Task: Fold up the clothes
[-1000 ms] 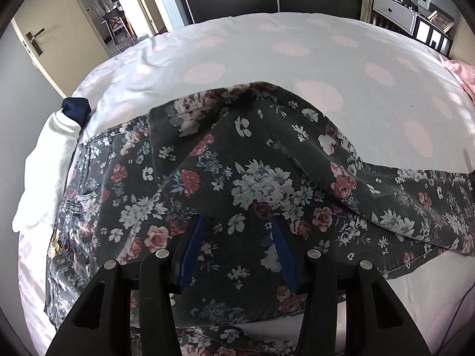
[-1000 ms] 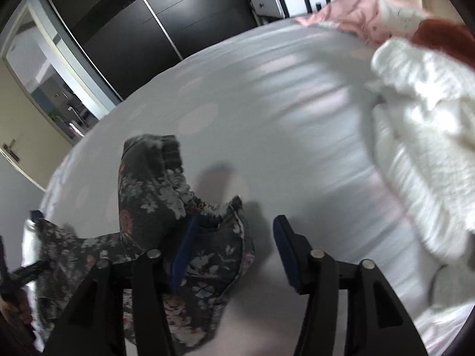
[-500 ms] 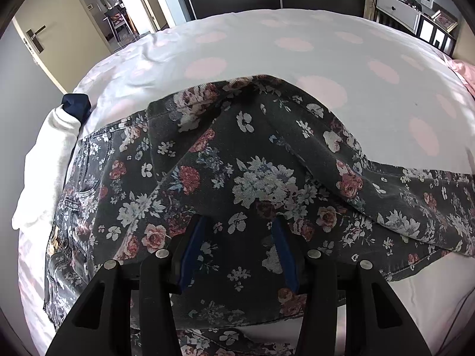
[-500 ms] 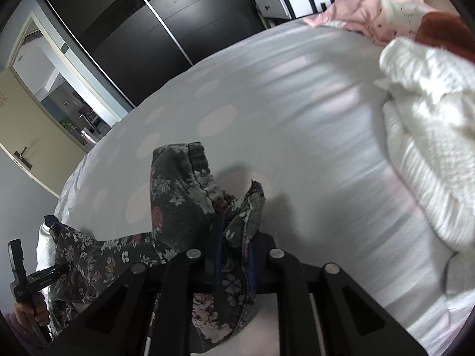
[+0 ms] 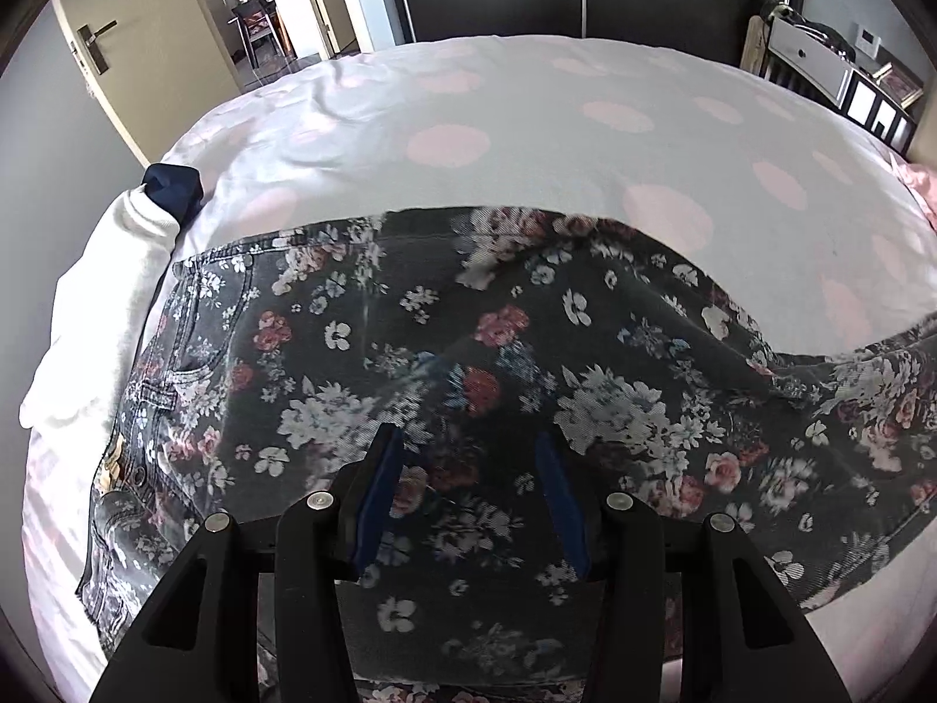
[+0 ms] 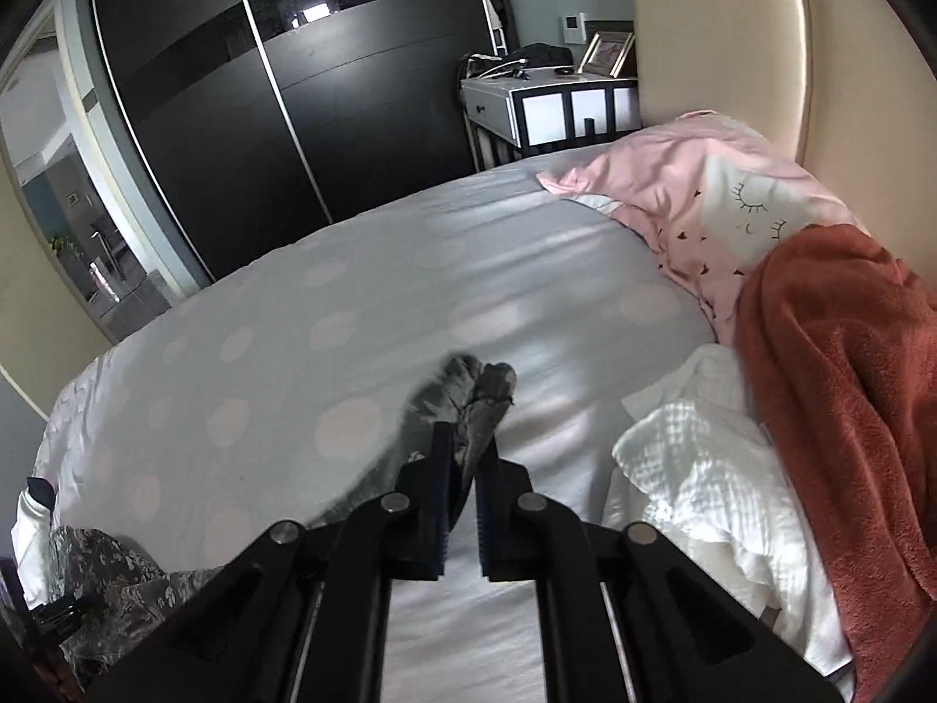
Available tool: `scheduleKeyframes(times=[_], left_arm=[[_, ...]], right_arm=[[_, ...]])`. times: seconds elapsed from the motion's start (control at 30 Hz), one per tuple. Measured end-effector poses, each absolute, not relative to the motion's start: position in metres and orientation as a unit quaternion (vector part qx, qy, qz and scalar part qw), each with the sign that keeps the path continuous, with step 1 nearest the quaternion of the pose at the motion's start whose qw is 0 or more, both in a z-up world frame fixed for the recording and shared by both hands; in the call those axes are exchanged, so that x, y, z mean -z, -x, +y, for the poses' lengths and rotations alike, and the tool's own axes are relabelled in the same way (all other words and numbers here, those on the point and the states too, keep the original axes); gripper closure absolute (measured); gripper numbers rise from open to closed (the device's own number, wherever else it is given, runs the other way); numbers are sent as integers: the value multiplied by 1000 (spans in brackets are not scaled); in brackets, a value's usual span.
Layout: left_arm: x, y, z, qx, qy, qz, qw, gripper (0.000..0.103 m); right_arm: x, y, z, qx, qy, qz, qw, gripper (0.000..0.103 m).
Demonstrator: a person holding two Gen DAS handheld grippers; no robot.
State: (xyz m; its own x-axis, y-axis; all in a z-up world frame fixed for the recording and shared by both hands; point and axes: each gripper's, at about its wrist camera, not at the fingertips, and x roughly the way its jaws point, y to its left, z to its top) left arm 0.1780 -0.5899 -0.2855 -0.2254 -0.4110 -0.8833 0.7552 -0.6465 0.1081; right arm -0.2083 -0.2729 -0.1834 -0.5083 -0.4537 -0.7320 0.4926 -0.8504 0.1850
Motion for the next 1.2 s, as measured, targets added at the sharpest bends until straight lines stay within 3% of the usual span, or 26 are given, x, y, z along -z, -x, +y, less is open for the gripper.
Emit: scheduleKeyframes(times=[0.17,0.27,0.4,0.43,0.57,0.67,1.1,1.17,1.2], left_arm=[[284,-184,-602,761,-485,195,385,54],[283,-188,-609,761,-480,210,384,54],[283,-191,-612,760,-480,216,382,54],[284,-191,-612,759,-481,216,382,54],[287,-190,-612,756,-488,211,382,54],[292,-189,-612,752,-497,208,380,54],[308,-199,-643,736,-498,261,378,54],[306,-204,-653,734,-489,265,390,54],[305,-207,-657,732,-485,267,397,54]], right_arm=[[245,197,-255,855,-467,86,208,97],[289,197,-231,831,-518,80,184,97],[300,195,-217,812,-542,89,195,93],[297,195,-215,811,-542,91,200,87],[262,202,-208,830,-506,117,204,79],[248,214,-207,829,-506,113,211,63],[334,266,-256,793,-568,77,206,62],[342,265,-256,793,-569,76,206,64],[343,263,-256,796,-564,78,206,71]])
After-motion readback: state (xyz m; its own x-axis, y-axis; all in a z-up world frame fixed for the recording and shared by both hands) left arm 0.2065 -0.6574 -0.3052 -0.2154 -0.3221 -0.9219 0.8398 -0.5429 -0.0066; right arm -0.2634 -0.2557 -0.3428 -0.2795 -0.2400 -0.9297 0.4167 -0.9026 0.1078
